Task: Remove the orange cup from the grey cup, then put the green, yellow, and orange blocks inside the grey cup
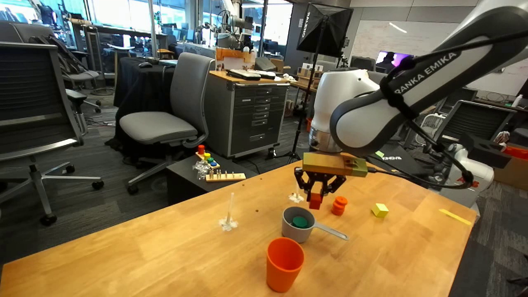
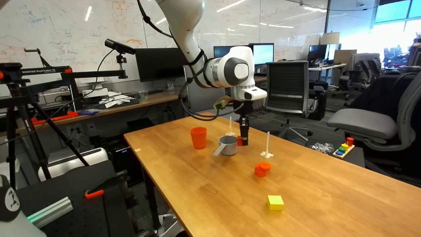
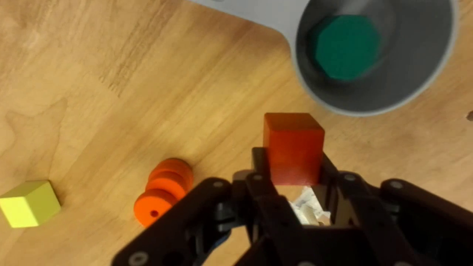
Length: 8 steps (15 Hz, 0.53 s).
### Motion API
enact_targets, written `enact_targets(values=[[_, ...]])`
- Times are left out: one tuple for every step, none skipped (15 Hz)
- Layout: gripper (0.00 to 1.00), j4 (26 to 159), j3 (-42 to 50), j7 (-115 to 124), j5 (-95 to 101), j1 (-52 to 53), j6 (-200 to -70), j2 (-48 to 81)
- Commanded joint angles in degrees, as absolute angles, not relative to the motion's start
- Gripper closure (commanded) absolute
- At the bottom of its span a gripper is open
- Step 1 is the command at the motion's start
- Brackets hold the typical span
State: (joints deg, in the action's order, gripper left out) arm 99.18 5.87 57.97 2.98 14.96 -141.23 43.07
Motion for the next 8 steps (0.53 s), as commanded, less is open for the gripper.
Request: enact_targets(values=[[0.87,99.9,5.9,58.3,3.6,16.6,-140.6,39.5],[0.88,99.8,5.6,58.3,3.4,16.8,-140.6,39.1],[0.88,99.8,5.2,58.1,3.1,16.8,-140.5,38.9],[0.88,99.9,4.8,57.8,2.8,16.8,-140.4,38.8],[0.88,100.1,4.5,57.8,2.6,16.9,-140.4,38.8],[0.88,100.2,4.1,57.7,2.5,17.0,-140.5,38.9],[0.88,100.3,3.7,57.7,2.4,17.0,-140.5,39.0],[0.88,100.7,3.3,57.5,2.1,16.9,-140.6,39.0]])
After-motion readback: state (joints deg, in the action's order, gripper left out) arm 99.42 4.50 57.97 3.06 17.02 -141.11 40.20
